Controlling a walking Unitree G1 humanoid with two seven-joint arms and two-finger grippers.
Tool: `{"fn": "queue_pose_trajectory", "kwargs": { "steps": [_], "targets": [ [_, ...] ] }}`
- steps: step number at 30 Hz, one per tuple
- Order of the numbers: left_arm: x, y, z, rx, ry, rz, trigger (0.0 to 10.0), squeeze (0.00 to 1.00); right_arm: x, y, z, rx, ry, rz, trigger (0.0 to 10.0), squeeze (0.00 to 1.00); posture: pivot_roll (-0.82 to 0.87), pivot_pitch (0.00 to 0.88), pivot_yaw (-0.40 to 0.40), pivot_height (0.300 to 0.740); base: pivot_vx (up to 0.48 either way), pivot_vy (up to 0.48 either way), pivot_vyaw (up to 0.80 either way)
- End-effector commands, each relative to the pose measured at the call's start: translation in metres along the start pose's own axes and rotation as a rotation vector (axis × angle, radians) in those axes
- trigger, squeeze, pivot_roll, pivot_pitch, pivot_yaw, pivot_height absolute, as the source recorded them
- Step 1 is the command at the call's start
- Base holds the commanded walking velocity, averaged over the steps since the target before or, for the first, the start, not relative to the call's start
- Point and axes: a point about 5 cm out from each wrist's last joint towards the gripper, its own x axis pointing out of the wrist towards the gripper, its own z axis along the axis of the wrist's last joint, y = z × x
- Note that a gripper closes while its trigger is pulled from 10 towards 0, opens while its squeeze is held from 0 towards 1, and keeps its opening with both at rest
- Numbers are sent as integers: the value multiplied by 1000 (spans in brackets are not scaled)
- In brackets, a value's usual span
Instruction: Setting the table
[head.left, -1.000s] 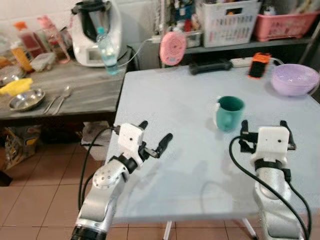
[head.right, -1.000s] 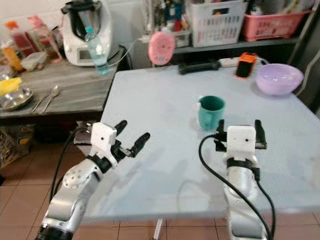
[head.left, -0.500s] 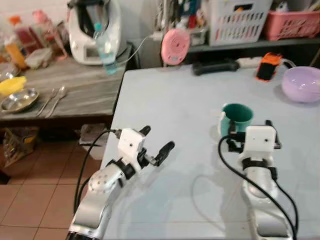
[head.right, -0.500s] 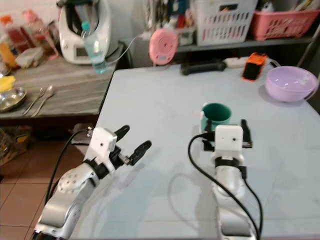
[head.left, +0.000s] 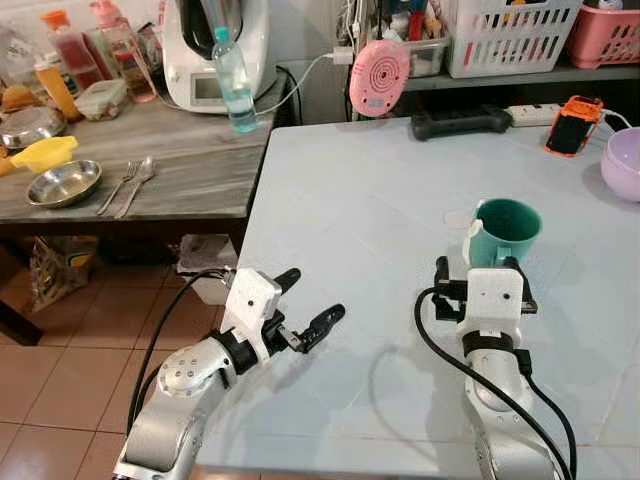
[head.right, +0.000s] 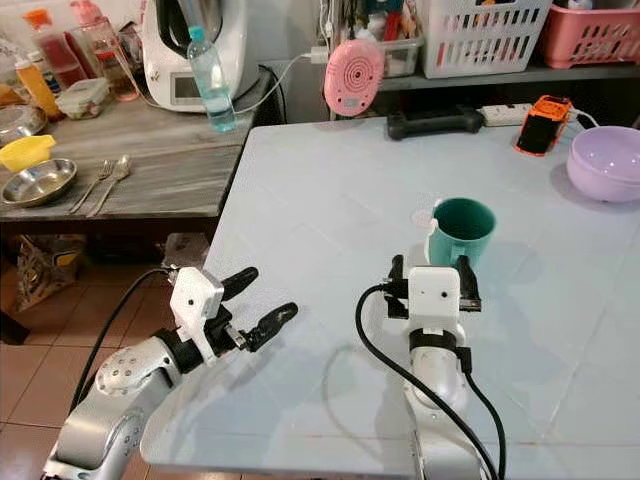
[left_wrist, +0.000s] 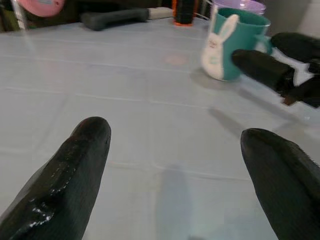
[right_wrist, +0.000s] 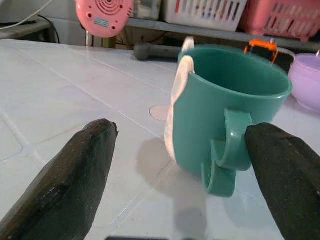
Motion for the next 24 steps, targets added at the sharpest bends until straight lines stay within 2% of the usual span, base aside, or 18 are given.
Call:
{"fn": "queue_pose_trajectory", "kwargs": {
  "steps": [1, 7, 10, 16, 21, 24],
  "targets": [
    [0, -1, 5, -4, 1, -42, 10000, 0, -2, -3, -6, 14, 32, -28, 10000, 0, -20, 95, 130, 740, 0, 0, 0],
    [5, -7, 6, -42, 2, -108, 10000, 0, 3, -12, -6, -7, 25, -66, 10000, 0, -44, 90, 132, 740, 0, 0, 0],
    [6, -7, 6, -39, 2, -107, 10000, 0, 3, -12, -5, -6, 21, -63, 10000, 0, -46, 89, 131, 740, 0, 0, 0],
    [13, -8, 6, -54, -17, -95, 10000, 0, 5, -13, 8, -78, -59, -4, 10000, 0, -69, 68, 111, 740, 0, 0, 0],
    [15, -8, 6, -60, -20, -90, 10000, 0, 6, -14, 8, -94, -69, 0, 10000, 0, -70, 66, 109, 740, 0, 0, 0],
    [17, -7, 7, -57, -29, -73, 10000, 0, 10, -20, 11, -111, -82, 7, 10000, 0, -77, 60, 105, 740, 0, 0, 0]
  ]
}}
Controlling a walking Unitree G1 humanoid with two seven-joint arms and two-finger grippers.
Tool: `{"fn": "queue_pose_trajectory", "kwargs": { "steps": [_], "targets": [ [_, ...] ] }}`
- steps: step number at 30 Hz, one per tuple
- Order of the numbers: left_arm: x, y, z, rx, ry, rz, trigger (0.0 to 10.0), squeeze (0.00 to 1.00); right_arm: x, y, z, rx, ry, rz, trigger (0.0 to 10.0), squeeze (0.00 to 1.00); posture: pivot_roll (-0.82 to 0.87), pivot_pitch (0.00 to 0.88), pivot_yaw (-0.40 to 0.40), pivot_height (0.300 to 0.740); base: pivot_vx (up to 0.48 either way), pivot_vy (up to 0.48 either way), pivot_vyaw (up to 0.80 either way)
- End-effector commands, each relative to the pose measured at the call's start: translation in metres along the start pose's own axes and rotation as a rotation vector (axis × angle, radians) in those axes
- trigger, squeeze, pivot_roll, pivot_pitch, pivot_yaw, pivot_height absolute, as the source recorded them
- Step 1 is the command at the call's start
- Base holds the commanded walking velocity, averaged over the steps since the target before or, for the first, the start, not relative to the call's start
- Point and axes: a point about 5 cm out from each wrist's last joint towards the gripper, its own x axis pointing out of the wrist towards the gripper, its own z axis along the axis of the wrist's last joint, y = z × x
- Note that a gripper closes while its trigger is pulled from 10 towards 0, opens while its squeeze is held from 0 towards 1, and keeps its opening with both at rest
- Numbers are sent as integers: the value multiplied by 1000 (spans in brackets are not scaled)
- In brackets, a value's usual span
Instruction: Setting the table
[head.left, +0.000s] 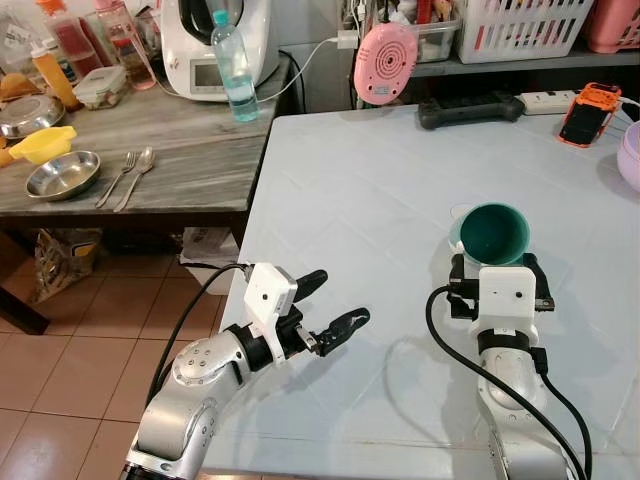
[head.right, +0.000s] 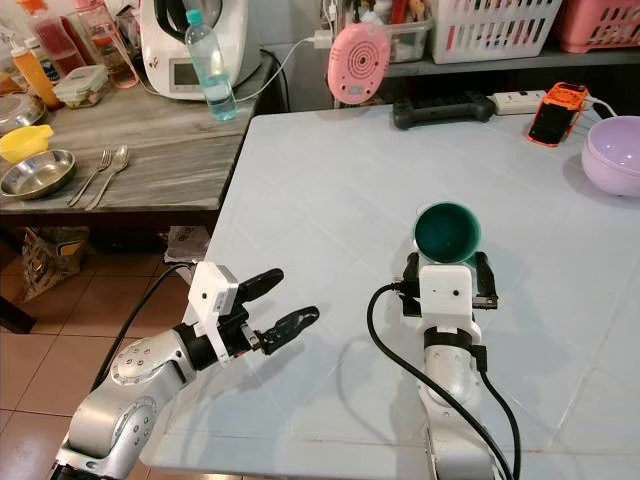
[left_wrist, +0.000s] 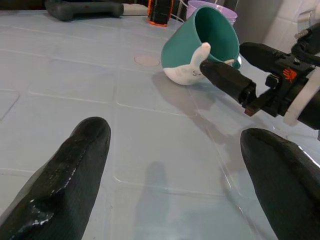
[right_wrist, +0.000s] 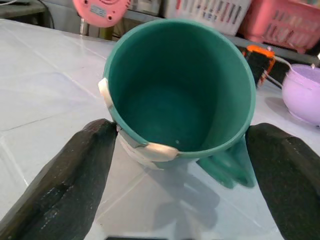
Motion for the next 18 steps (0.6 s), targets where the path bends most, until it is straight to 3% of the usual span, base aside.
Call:
{"fn": "queue_pose_trajectory", "kwargs": {
  "steps": [1, 13, 18],
  "targets": [
    [1, 3, 1, 14, -1, 24, 10000, 0, 6, -2, 10, 9, -45, 7, 10000, 0, -76, 60, 105, 740, 0, 0, 0],
    [3, 4, 1, 19, -7, 38, 10000, 0, 17, -4, 12, -2, -60, 25, 10000, 0, -75, 61, 103, 740, 0, 0, 0],
    [4, 3, 1, 22, -9, 48, 10000, 0, 30, -8, 16, -19, -85, 26, 10000, 0, -73, 58, 105, 740, 0, 0, 0]
  ]
}}
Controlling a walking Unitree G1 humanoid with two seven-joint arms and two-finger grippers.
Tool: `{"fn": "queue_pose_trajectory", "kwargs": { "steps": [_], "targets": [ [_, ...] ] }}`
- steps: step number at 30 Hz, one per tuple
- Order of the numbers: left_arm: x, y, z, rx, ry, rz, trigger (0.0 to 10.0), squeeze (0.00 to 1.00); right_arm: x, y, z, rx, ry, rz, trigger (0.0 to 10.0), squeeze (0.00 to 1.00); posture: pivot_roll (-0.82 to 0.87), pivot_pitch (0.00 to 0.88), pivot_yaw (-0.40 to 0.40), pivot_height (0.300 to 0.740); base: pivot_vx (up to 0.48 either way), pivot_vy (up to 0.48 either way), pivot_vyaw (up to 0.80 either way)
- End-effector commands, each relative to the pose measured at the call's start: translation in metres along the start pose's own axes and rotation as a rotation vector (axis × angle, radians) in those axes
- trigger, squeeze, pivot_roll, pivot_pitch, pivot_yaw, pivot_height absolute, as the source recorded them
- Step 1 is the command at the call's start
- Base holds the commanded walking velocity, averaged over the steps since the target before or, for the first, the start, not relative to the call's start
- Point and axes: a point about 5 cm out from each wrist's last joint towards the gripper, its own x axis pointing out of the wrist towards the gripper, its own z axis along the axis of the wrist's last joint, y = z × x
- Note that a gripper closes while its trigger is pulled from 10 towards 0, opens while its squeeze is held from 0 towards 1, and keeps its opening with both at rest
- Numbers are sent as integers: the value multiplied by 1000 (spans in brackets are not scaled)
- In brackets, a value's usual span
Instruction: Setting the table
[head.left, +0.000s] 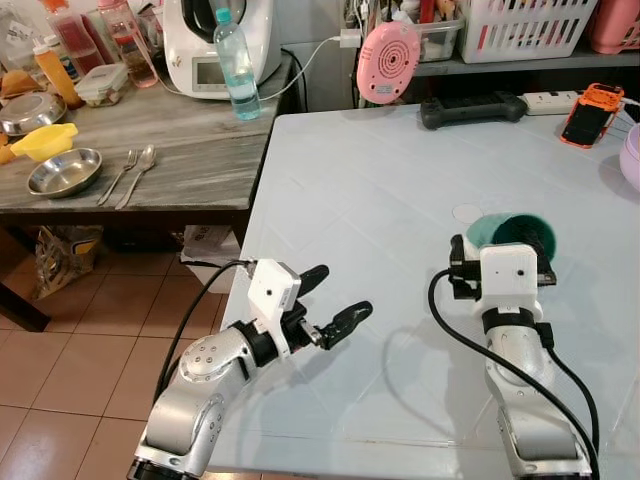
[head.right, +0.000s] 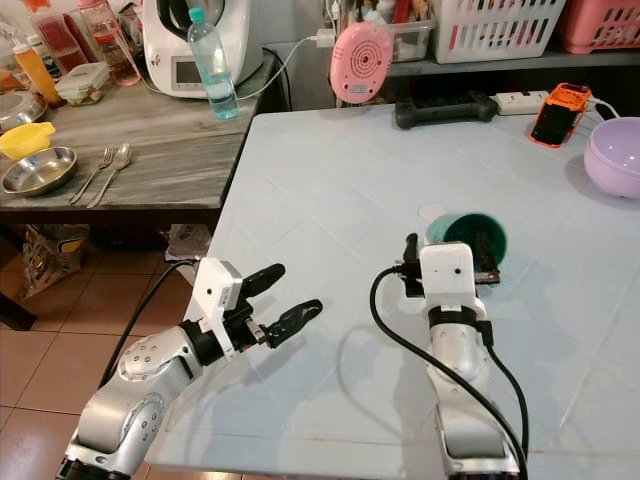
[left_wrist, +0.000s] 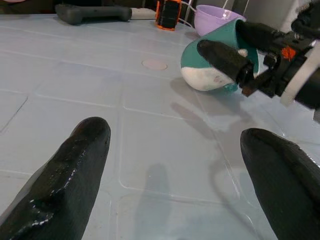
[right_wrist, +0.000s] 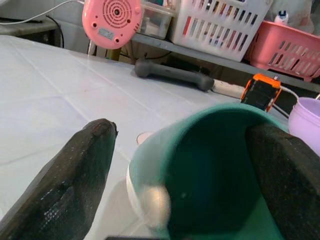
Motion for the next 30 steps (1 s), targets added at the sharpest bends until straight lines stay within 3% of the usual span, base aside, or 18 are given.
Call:
{"fn": "queue_pose_trajectory", "kwargs": {
  "steps": [1, 11, 15, 18, 22, 24, 30],
  "targets": [
    [-1, 4, 1, 20, 1, 18, 10000, 0, 5, -3, 5, 3, -27, -2, 10000, 0, -71, 57, 105, 740, 0, 0, 0],
    [-1, 5, 0, 22, -1, 46, 10000, 0, -13, 11, 24, -54, -143, 145, 10000, 0, -76, 55, 105, 740, 0, 0, 0],
    [1, 6, 0, 23, -6, 55, 10000, 0, -21, 19, 39, 0, -179, 258, 10000, 0, -91, 53, 100, 740, 0, 0, 0],
    [2, 6, 0, 23, -8, 57, 10000, 0, -25, 16, 48, -6, -207, 282, 10000, 0, -97, 52, 95, 740, 0, 0, 0],
    [3, 6, 0, 23, -14, 62, 10000, 0, -32, 5, 51, -64, -224, 295, 10000, 0, -104, 51, 87, 740, 0, 0, 0],
    [4, 6, 0, 19, -23, 73, 10000, 0, -36, -19, 31, -154, -158, 279, 10000, 0, -115, 47, 82, 740, 0, 0, 0],
    [4, 8, 1, 26, -30, 79, 10000, 0, -37, -55, 11, -181, -26, 141, 10000, 0, -122, 39, 75, 740, 0, 0, 0]
  ]
}}
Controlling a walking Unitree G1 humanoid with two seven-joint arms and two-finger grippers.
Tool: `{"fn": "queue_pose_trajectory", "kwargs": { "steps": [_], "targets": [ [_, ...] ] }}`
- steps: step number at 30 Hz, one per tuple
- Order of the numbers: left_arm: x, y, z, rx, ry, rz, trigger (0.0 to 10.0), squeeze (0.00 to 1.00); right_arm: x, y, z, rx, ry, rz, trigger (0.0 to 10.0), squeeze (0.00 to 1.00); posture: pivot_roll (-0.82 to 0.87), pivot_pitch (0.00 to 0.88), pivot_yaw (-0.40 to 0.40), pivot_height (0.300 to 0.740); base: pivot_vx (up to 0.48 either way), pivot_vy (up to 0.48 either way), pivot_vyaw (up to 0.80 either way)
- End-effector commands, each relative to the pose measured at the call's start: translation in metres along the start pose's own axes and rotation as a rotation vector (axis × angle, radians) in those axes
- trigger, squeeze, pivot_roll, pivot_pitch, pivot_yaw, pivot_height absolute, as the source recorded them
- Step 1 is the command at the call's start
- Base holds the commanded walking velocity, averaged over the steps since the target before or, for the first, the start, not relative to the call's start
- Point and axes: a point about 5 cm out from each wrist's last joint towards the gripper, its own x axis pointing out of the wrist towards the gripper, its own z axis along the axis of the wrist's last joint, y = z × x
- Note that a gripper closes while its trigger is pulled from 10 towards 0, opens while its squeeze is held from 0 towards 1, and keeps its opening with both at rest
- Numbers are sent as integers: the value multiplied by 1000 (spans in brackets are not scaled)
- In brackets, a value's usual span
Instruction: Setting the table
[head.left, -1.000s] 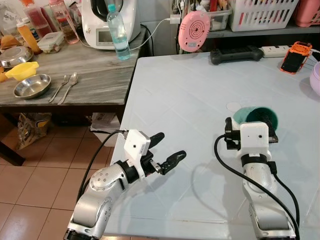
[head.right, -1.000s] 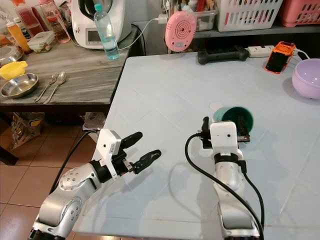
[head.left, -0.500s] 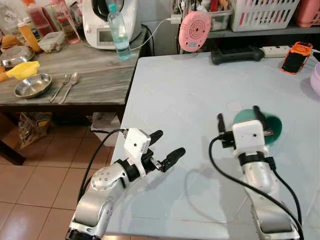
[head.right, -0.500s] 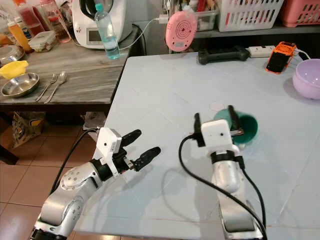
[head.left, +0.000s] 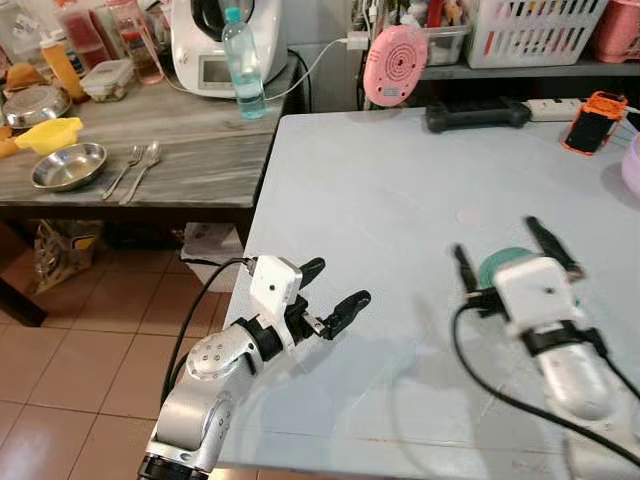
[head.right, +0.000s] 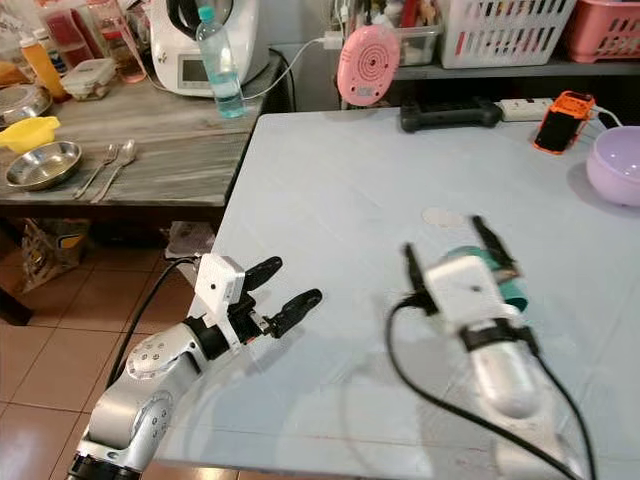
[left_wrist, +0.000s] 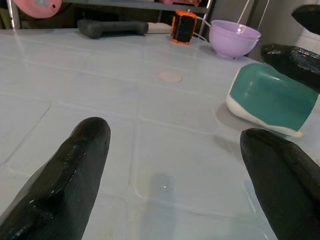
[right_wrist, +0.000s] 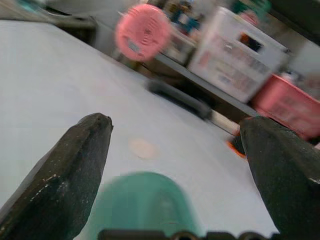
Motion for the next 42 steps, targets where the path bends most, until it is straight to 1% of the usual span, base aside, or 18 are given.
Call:
{"fn": "queue_pose_trajectory", "kwargs": {
  "steps": [1, 4, 6, 7, 10, 12, 13, 17, 22, 24, 26, 32, 33, 34, 35, 36, 37, 42],
  "targets": [
    [-3, 7, 1, 19, 4, 22, 10000, 0, -7, -5, -10, 25, 74, -51, 10000, 0, -122, 38, 75, 740, 0, 0, 0],
    [-5, 9, 1, 23, 6, 26, 10000, 0, -17, -1, -14, 65, 108, -57, 10000, 0, -121, 37, 75, 740, 0, 0, 0],
    [-10, 12, 2, 22, 14, 22, 10000, 0, -32, 12, -15, 81, 119, -31, 10000, 0, -126, 39, 77, 740, 0, 0, 0],
    [-15, 14, 2, 22, 23, 18, 10000, 0, -47, 21, -17, 57, 137, -37, 10000, 0, -130, 41, 77, 740, 0, 0, 0],
    [-17, 15, 2, 23, 27, 17, 10000, 0, -53, 23, -17, 53, 147, -56, 10000, 0, -135, 43, 81, 740, 0, 0, 0],
    [-19, 17, 1, 27, 40, 12, 10000, 0, -66, 30, -18, 72, 175, -75, 10000, 0, -143, 48, 90, 740, 0, 0, 0],
    [-19, 17, 1, 27, 40, 12, 10000, 0, -66, 30, -18, 72, 175, -75, 10000, 0, -143, 48, 90, 740, 0, 0, 0],
    [-20, 17, 0, 28, 54, -6, 10000, 0, -82, 34, -20, 72, 207, -92, 10000, 0, -158, 51, 110, 740, 0, 0, 0],
    [-17, 16, -1, 32, 64, -32, 10000, 0, -83, 40, -22, 128, 239, -110, 10000, 0, -163, 45, 120, 740, 0, 0, 0],
    [-15, 16, 0, 33, 62, -36, 10000, 0, -81, 42, -24, 180, 261, -133, 10000, 0, -161, 39, 125, 740, 0, 0, 0],
    [-15, 17, 0, 35, 62, -36, 10000, 0, -77, 43, -24, 185, 254, -133, 10000, 0, -161, 39, 125, 740, 0, 0, 0],
    [-12, 17, 1, 42, 59, -37, 10000, 0, -50, 42, -20, 254, 209, -147, 10000, 0, -149, 28, 125, 740, 0, 0, 0],
    [-12, 17, 0, 43, 58, -36, 10000, 0, -42, 41, -20, 284, 199, -151, 6745, 0, -144, 28, 123, 740, 0, 0, 0],
    [-12, 17, 0, 43, 57, -35, 10000, 0, -39, 41, -20, 297, 197, -152, 6745, 0, -144, 28, 123, 740, 0, 0, 0],
    [-12, 17, 0, 42, 56, -34, 10000, 0, -35, 41, -21, 306, 203, -149, 3569, 0, -142, 27, 122, 740, 0, 0, 0],
    [-12, 17, 0, 41, 56, -34, 10000, 0, -34, 41, -21, 306, 205, -148, 3569, 0, -142, 27, 122, 740, 0, 0, 0],
    [-12, 17, -1, 42, 57, -34, 10000, 0, -31, 40, -21, 340, 208, -166, 0, 0, -136, 27, 118, 740, 0, 0, 0],
    [-15, 17, -2, 45, 58, -27, 10000, 0, -28, 41, -21, 370, 215, -167, 0, 0, -125, 29, 110, 740, 0, 0, 0]
  ]
}}
